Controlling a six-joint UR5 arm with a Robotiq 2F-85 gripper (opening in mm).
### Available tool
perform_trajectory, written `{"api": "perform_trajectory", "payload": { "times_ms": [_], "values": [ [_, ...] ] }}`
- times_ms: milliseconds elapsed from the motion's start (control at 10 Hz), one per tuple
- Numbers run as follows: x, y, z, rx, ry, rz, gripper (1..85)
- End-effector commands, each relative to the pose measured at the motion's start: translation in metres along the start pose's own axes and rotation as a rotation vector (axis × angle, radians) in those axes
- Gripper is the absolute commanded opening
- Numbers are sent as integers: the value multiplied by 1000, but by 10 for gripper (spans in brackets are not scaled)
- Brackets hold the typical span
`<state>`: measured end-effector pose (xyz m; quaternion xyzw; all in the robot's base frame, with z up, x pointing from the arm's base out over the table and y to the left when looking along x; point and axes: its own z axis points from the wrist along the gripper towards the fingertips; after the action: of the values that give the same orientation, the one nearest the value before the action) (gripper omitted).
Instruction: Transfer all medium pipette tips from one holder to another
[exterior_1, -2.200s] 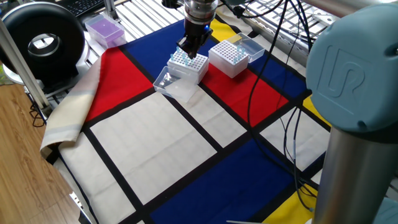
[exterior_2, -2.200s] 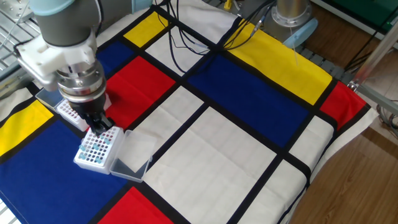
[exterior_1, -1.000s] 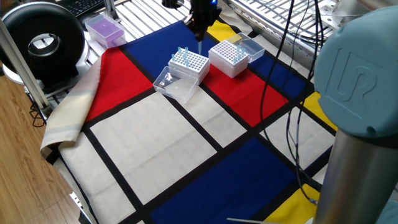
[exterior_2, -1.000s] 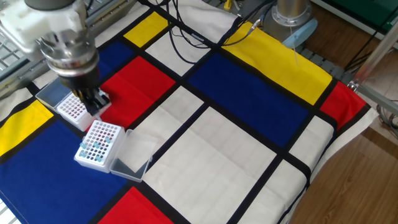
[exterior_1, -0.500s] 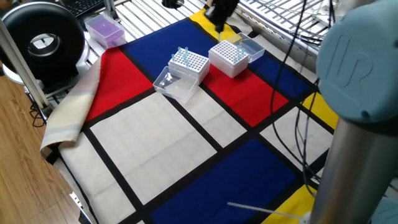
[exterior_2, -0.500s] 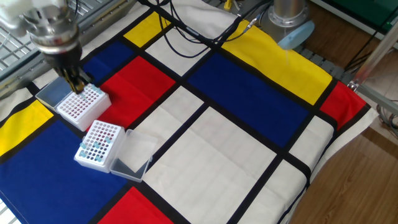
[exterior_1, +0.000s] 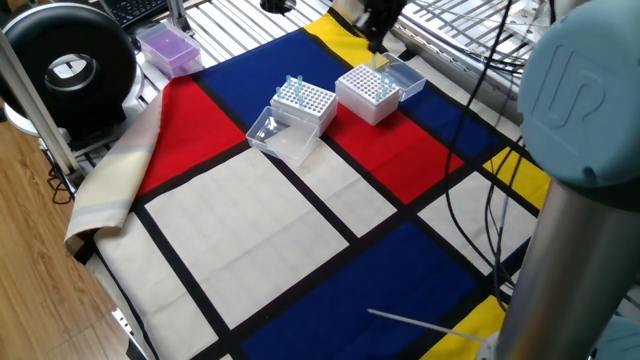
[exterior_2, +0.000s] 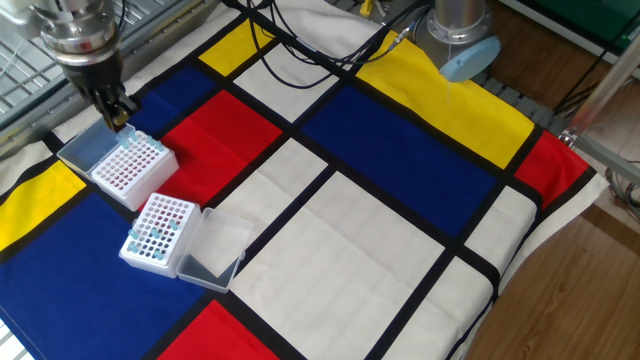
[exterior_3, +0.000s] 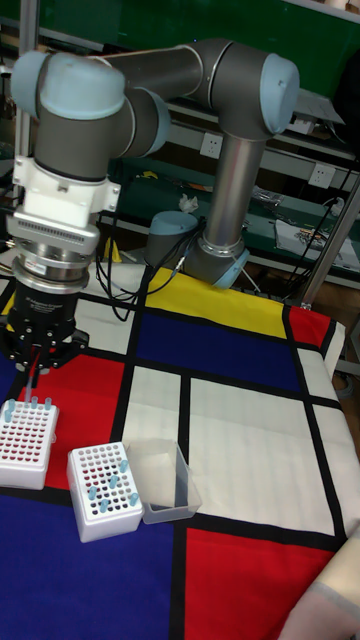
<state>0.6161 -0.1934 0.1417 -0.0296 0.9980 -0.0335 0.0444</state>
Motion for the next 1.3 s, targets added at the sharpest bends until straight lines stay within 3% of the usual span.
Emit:
{"api": "perform_trajectory", "payload": {
  "times_ms": [0,300,1200],
  "values": [
    [9,-9,7,-11,14,33,17],
    [9,-1,9,-40,13,57,17],
    [0,10,21,-37,-15,81,17]
  ]
}}
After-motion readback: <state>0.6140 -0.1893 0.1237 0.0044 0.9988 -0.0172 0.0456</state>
